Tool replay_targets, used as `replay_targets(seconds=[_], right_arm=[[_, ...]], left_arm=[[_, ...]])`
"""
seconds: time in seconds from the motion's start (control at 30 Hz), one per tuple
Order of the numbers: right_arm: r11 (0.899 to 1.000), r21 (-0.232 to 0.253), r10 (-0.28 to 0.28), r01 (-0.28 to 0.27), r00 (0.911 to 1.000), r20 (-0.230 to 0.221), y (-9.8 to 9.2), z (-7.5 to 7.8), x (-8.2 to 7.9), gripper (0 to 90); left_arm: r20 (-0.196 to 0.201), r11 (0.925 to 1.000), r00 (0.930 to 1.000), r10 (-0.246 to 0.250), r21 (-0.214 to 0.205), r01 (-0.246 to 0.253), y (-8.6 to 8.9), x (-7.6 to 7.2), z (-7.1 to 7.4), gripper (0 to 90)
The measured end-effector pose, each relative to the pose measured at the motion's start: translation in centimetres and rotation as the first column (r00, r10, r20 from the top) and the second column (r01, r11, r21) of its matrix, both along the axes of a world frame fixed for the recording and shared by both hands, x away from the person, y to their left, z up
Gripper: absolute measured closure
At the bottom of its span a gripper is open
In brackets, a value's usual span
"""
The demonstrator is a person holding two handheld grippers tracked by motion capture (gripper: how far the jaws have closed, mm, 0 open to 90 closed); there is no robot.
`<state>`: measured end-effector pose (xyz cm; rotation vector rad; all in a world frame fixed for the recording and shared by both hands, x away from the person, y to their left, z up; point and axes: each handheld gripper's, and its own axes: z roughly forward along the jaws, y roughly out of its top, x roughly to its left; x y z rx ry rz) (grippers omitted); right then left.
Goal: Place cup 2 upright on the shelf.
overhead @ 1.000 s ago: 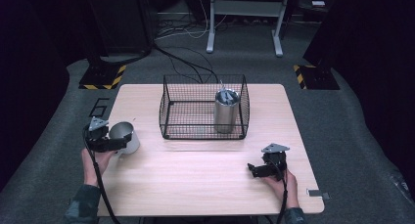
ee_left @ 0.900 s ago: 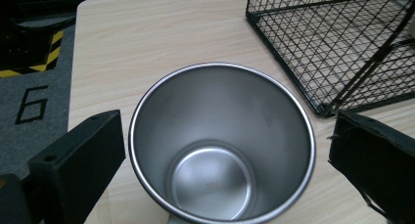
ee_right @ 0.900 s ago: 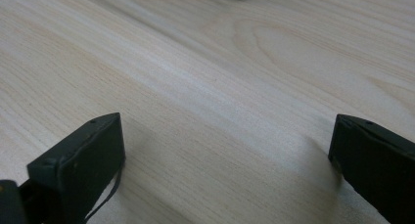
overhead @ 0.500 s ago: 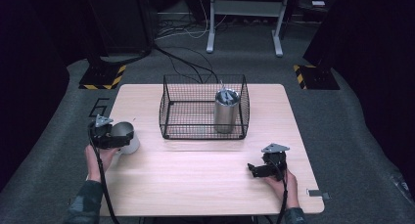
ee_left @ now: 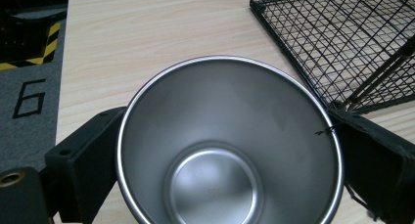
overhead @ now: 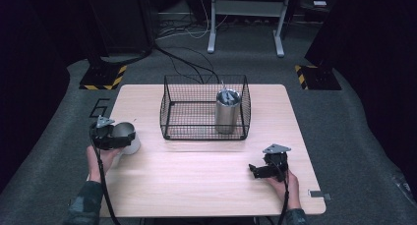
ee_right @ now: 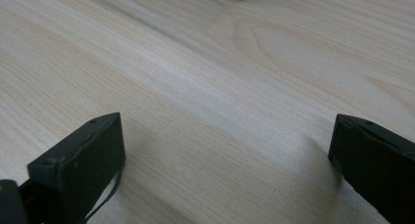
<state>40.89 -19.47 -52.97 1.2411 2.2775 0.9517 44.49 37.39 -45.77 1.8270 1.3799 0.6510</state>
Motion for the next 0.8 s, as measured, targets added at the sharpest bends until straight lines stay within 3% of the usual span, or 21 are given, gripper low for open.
replay_targets(seconds=[0.33,0.8], right_arm=[[1.000,0.000,0.000,0.000,1.0000,0.000,0.0,0.0,0.0,0.0],[1.000,0.003,-0.001,0.001,1.0000,-0.001,0.0,0.0,0.0,0.0]], left_arm=[[0.012,0.9999,0.9999,0.003,0.014,-0.003,0.1,-0.1,0.3,6.2],[0.025,0.9969,0.9967,-0.077,0.020,0.076,-0.6,-2.0,2.0,6.1]])
